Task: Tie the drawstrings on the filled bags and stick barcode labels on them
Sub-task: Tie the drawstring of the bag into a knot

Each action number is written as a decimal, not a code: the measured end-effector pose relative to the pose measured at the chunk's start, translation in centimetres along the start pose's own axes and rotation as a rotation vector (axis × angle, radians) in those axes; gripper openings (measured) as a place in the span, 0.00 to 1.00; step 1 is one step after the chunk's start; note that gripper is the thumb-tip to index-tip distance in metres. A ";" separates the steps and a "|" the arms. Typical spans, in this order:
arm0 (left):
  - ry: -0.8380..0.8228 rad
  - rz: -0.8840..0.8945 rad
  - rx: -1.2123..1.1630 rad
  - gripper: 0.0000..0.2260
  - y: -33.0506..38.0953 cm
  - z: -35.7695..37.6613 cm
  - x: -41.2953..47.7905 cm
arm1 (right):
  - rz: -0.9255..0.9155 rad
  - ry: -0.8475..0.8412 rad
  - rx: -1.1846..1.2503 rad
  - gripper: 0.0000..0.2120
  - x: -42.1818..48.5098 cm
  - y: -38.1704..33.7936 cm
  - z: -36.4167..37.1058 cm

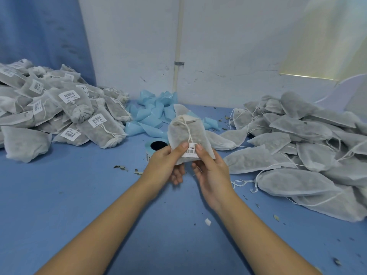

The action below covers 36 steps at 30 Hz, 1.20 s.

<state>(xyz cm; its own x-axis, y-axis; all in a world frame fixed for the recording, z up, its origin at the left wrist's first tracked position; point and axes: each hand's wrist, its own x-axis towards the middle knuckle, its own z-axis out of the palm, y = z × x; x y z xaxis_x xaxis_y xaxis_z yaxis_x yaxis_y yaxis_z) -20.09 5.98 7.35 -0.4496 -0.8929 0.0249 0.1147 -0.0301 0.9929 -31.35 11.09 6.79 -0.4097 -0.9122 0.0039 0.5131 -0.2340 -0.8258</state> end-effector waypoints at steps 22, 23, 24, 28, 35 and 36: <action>0.066 0.175 0.210 0.14 -0.4 3.2 0.1 | -0.229 0.291 -0.387 0.13 1.1 -0.3 -1.5; 0.079 0.186 0.265 0.13 -0.8 3.7 0.3 | -0.273 0.328 -0.408 0.14 1.2 -0.4 -1.7; 0.082 0.199 0.321 0.13 -1.1 4.3 0.5 | -0.318 0.359 -0.424 0.14 1.3 -0.6 -1.9; 0.028 0.218 0.675 0.14 -1.8 6.5 1.9 | -0.404 0.419 -0.449 0.15 1.6 -0.9 -3.1; -0.071 0.165 0.926 0.15 -2.4 8.4 3.9 | -0.392 0.565 -0.357 0.14 2.5 -0.8 -3.8; -0.055 0.165 0.937 0.13 -2.5 8.6 4.0 | -0.384 0.577 -0.335 0.14 2.6 -0.9 -3.9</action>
<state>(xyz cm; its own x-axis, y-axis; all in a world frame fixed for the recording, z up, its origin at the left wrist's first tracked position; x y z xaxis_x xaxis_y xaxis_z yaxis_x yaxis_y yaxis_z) -29.79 6.33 5.92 -0.5348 -0.8307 0.1544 -0.5657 0.4878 0.6649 -35.78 10.22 5.36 -0.8888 -0.4457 0.1063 0.0367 -0.3005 -0.9531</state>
